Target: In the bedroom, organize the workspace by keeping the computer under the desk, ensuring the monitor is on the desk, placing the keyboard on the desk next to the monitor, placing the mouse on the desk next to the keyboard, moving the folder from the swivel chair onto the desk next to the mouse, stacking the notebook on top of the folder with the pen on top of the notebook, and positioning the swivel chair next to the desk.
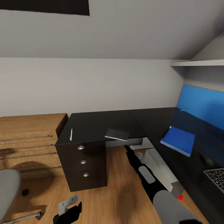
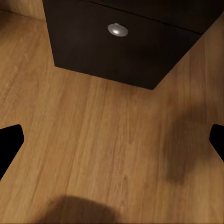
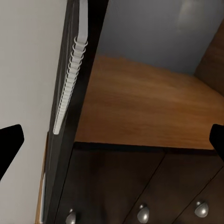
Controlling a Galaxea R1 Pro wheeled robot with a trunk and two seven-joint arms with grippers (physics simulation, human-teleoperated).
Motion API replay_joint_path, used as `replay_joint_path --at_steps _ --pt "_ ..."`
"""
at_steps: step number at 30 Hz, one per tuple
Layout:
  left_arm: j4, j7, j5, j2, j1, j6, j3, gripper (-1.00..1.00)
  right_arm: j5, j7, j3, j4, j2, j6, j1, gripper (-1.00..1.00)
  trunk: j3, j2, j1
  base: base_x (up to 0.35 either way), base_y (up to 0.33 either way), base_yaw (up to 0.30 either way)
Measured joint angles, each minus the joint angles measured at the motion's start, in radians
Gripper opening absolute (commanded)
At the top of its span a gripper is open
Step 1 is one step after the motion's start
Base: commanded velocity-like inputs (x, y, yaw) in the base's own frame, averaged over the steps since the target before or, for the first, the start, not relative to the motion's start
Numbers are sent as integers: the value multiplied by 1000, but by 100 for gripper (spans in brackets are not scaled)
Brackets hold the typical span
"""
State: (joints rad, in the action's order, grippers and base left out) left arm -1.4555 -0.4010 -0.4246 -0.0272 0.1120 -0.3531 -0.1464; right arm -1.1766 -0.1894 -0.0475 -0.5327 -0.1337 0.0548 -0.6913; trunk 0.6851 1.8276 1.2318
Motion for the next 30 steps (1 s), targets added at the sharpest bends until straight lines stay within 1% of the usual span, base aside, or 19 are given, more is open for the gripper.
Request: replay_joint_path --at_steps 8,14,21,30 --pt "0 -5 0 0 0 1 0 100 0 0 -1 0 0 -2 0 100 0 0 0 226 0 0" --pt "0 -2 0 0 0 -1 0 100 0 0 -1 0 0 -3 0 100 0 0 0 83 0 0" --pt "0 -3 1 -1 0 1 -1 100 0 0 -2 0 0 -3 0 100 0 0 0 206 0 0" --pt "0 -1 0 -1 0 -1 -1 100 0 0 -2 0 0 -3 0 100 0 0 0 51 0 0"
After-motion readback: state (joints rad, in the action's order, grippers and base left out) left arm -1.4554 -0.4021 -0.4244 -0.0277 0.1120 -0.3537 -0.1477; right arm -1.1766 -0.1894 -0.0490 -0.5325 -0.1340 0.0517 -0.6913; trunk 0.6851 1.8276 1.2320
